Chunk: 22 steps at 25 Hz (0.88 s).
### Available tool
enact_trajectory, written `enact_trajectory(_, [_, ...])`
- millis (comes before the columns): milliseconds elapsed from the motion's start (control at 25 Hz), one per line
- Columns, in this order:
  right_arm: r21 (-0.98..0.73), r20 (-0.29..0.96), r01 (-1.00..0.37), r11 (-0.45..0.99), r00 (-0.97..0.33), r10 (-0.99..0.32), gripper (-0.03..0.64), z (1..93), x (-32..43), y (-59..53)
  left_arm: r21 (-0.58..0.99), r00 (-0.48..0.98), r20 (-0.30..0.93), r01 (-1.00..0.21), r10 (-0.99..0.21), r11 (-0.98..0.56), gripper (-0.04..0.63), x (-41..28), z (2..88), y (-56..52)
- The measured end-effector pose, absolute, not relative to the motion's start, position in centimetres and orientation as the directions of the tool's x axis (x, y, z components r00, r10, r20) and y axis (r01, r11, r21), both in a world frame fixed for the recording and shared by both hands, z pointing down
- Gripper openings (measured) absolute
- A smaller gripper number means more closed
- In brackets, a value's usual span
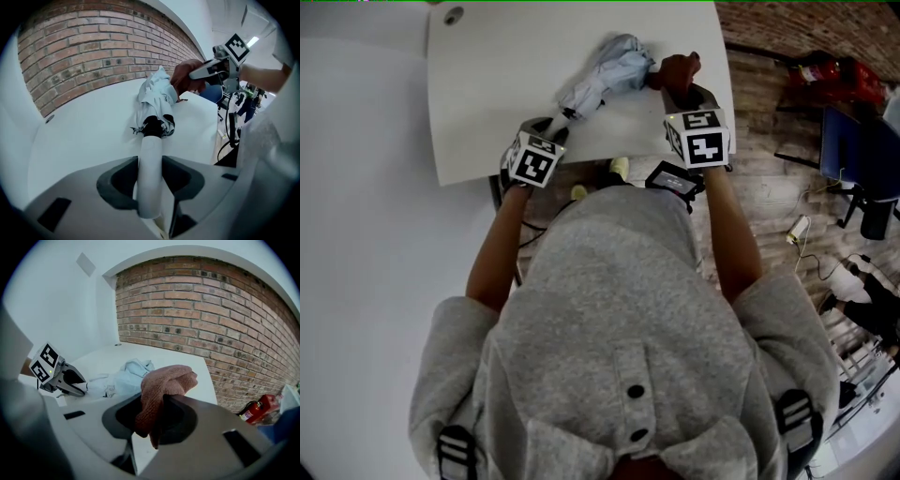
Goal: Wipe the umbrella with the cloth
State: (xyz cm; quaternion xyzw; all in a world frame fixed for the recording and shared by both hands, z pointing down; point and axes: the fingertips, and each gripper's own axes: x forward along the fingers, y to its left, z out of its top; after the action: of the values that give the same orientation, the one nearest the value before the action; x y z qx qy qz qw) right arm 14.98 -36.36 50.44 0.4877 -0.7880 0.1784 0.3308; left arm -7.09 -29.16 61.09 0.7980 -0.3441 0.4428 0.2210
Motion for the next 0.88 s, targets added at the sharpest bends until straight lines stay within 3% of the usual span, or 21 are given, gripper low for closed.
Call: enact_trajectory(880, [0.011, 0.758, -0.844, 0.537, -0.343, -0.555, 0.083, 54.6, 10.5, -34.8, 0.086, 0.396, 0.857, -0.742, -0.331, -0.665, 0.161, -7.2, 61.5, -29.1])
